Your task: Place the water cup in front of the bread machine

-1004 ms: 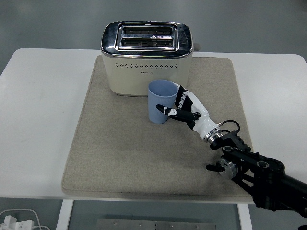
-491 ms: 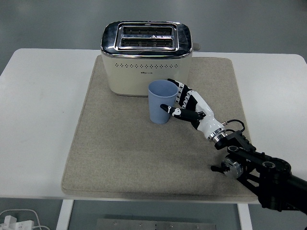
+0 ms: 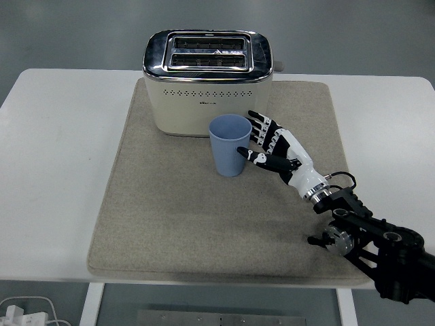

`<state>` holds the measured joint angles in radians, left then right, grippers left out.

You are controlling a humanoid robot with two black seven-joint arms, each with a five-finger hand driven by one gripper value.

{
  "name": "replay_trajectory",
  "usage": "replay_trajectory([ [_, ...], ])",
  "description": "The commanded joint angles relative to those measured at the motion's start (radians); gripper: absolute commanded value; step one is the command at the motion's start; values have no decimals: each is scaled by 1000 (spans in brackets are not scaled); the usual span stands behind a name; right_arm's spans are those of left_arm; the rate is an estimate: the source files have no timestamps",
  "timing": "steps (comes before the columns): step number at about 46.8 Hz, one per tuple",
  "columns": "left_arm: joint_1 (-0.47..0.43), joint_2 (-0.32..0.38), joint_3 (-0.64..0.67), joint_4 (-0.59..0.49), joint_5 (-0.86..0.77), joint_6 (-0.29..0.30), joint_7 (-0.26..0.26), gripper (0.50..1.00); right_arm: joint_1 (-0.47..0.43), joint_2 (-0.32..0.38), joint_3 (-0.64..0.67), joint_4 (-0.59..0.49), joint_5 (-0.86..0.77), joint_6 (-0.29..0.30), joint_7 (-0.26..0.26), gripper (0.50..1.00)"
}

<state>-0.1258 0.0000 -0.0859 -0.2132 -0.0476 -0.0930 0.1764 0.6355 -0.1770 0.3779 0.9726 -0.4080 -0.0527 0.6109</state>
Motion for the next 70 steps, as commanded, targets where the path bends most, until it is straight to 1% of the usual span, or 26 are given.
replay_trajectory([
  [1, 0, 0, 0, 0, 0, -1, 0, 1000, -4, -5, 0, 5, 0, -1, 0, 930],
  [26, 0, 0, 0, 5, 0, -1, 0, 1000, -10, -25, 12, 14, 0, -1, 0, 928],
  [61, -2, 0, 0, 6, 0, -1, 0, 1000, -2, -134, 23, 14, 3, 10, 0, 928],
  [67, -2, 0, 0, 5, 0, -1, 0, 1000, 7, -145, 21, 14, 70, 13, 0, 928],
  [70, 0, 0, 0, 5, 0, 1, 0, 1000, 10, -159, 21, 12, 93, 25, 0, 928],
])
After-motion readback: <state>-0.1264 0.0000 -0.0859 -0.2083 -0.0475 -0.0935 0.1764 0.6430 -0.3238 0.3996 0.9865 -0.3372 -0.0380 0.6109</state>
